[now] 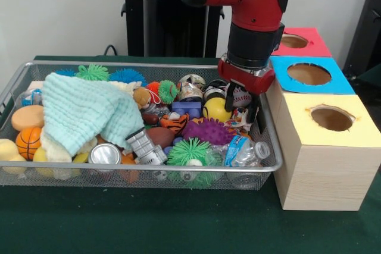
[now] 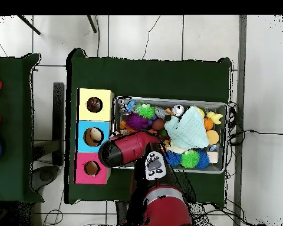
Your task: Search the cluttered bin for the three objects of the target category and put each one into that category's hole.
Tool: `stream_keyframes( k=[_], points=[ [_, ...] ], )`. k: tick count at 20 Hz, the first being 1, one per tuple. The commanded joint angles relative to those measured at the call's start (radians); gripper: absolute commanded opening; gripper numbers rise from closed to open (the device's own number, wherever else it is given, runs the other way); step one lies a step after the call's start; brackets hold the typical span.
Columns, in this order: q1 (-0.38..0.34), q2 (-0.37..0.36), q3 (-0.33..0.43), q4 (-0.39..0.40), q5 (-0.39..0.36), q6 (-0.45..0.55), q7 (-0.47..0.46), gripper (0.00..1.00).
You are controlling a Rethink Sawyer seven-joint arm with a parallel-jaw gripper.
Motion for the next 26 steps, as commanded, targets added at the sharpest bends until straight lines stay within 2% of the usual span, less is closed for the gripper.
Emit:
stream_keyframes(
  k=[1,10,13,16,19,23,26],
  points=[
    [-0.051,0.111,0.063,-0.034,-0.062,-0.007,-0.117,1.00],
    [-0.070,0.120,0.086,-0.040,-0.078,-0.017,-0.135,1.00],
    [-0.034,0.150,0.045,-0.067,-0.066,-0.042,-0.073,1.00],
    [0.078,0.137,-0.071,-0.060,0.012,-0.026,0.101,1.00],
    [0.149,0.141,-0.147,-0.043,0.123,-0.017,0.247,1.00],
    [0.132,0.129,-0.146,-0.016,0.245,0.053,0.236,1.00],
    [0.126,0.122,-0.149,-0.001,0.279,0.069,0.182,1.00]
  ],
)
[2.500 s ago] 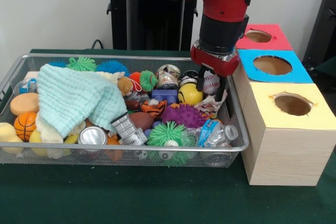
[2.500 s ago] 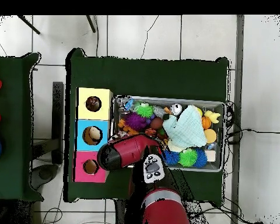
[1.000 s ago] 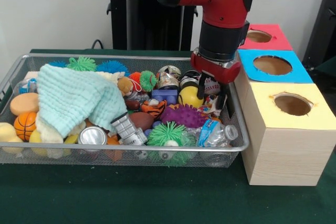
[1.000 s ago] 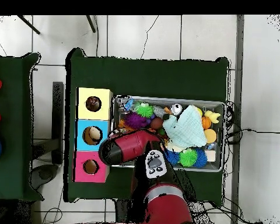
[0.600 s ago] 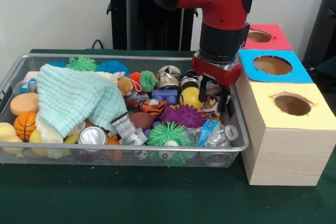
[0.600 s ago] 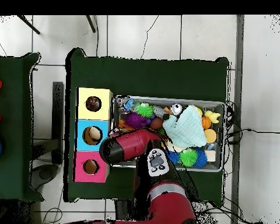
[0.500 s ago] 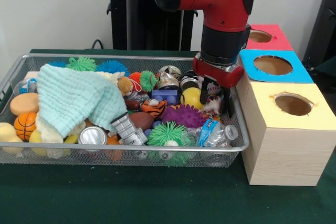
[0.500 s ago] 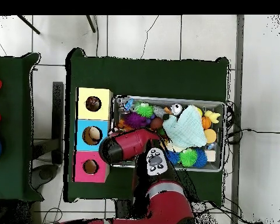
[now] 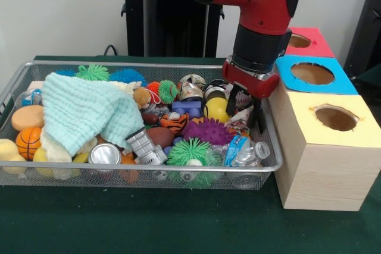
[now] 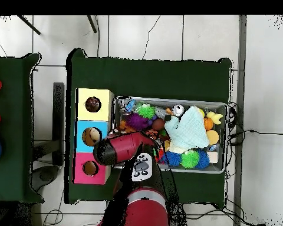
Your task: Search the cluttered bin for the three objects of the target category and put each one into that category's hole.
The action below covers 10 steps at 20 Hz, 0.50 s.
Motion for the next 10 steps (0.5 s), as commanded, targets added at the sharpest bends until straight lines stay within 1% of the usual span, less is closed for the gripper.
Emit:
stream_keyframes(
  k=[1,3,4,5,6,10],
  points=[
    [0.008,0.076,-0.011,0.050,0.128,0.090,0.164,1.00],
    [0.004,0.075,-0.009,0.059,0.135,0.078,0.130,1.00],
    [-0.006,0.073,0.001,0.058,0.121,0.077,0.091,1.00],
    [-0.001,0.074,-0.006,0.053,0.105,0.068,0.066,1.00],
    [0.002,0.076,-0.011,0.047,0.100,0.067,0.048,0.00],
    [-0.025,0.062,0.015,0.050,0.081,0.074,0.002,0.00]
  ],
)
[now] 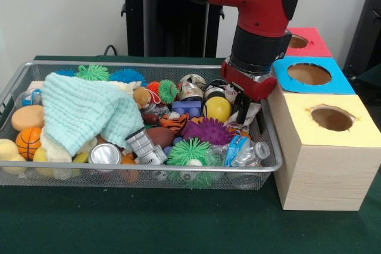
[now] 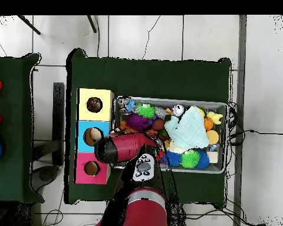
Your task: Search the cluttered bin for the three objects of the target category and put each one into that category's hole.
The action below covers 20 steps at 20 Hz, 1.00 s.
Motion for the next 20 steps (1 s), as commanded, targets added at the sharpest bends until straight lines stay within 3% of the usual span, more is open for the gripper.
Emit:
stream_keyframes(
  k=[1,10,15,20],
  points=[
    [-0.028,0.051,0.035,0.049,0.003,0.068,-0.002,0.00],
    [-0.034,0.035,0.036,0.058,-0.024,0.055,-0.032,0.00],
    [-0.060,-0.066,0.070,0.128,-0.024,0.108,-0.076,0.00],
    [-0.078,-0.149,0.094,0.149,-0.015,0.187,-0.116,0.00]
  ],
)
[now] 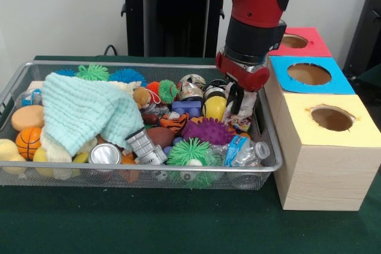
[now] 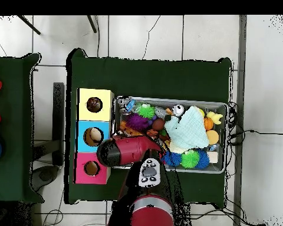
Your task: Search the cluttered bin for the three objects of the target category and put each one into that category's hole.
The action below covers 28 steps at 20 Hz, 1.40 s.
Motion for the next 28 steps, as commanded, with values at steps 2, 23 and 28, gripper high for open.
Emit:
stream_keyframes(
  k=[2,23,28],
  points=[
    [-0.058,-0.118,0.099,0.094,-0.010,0.203,-0.130,0.00],
    [-0.075,-0.212,0.154,0.089,0.001,0.333,-0.119,0.00],
    [-0.061,-0.232,0.161,0.055,0.020,0.411,-0.104,0.00]
  ],
)
